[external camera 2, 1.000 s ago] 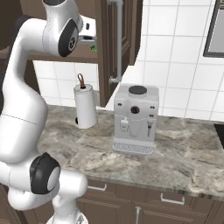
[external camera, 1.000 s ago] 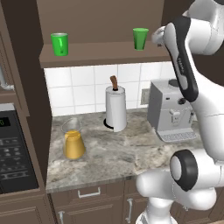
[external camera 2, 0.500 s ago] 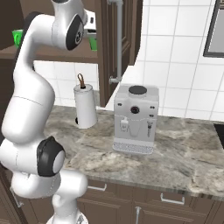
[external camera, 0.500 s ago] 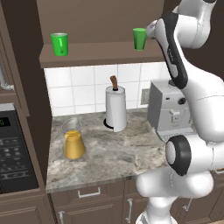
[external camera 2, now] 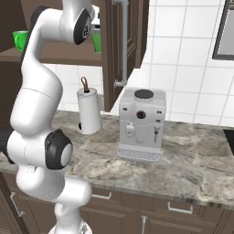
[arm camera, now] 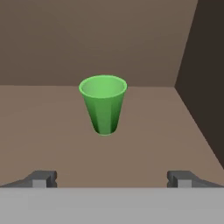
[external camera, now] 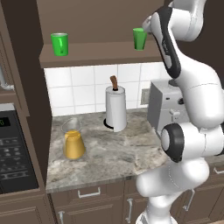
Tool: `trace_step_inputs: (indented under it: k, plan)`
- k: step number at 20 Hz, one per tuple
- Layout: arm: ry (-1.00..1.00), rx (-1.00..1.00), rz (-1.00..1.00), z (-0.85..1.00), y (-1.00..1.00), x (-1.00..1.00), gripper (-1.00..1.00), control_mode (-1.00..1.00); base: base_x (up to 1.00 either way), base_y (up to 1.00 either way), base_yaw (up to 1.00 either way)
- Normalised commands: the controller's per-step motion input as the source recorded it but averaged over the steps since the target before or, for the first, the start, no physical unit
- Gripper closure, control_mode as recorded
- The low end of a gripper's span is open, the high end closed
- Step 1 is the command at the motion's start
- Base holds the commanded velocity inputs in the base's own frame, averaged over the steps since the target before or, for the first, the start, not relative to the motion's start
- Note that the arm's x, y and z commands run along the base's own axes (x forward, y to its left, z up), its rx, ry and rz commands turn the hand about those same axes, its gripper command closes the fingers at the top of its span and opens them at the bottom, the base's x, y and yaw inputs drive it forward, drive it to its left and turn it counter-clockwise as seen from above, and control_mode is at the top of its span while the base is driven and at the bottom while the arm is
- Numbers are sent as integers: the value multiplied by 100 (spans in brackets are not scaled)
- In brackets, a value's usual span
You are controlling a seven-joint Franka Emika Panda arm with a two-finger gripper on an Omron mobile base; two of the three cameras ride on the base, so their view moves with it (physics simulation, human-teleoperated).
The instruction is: There is a tray on the dining counter. Grab the cup, mug, and pitcher and place them on the tray. The pitcher may be placed next to the tray if it cannot fit the tray.
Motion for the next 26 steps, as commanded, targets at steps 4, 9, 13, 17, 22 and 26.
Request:
trace_step_inputs:
  k: [4, 9, 13, 17, 22, 26]
  plan:
    - [0, 0, 0, 0, 0, 25, -100, -100, 0, 0, 0]
    - [0, 0, -3, 0, 0, 10, -100, -100, 0, 0, 0]
    - [0, 3, -15, -6, 0, 0, -100, -100, 0, 0, 0]
    - [0, 10, -21, -8, 2, 0, -100, -100, 0, 0, 0]
    - [0, 16, -23, -13, 12, 0, -100, -100, 0, 0, 0]
    - [0, 28, -15, -11, 0, 0, -100, -100, 0, 0, 0]
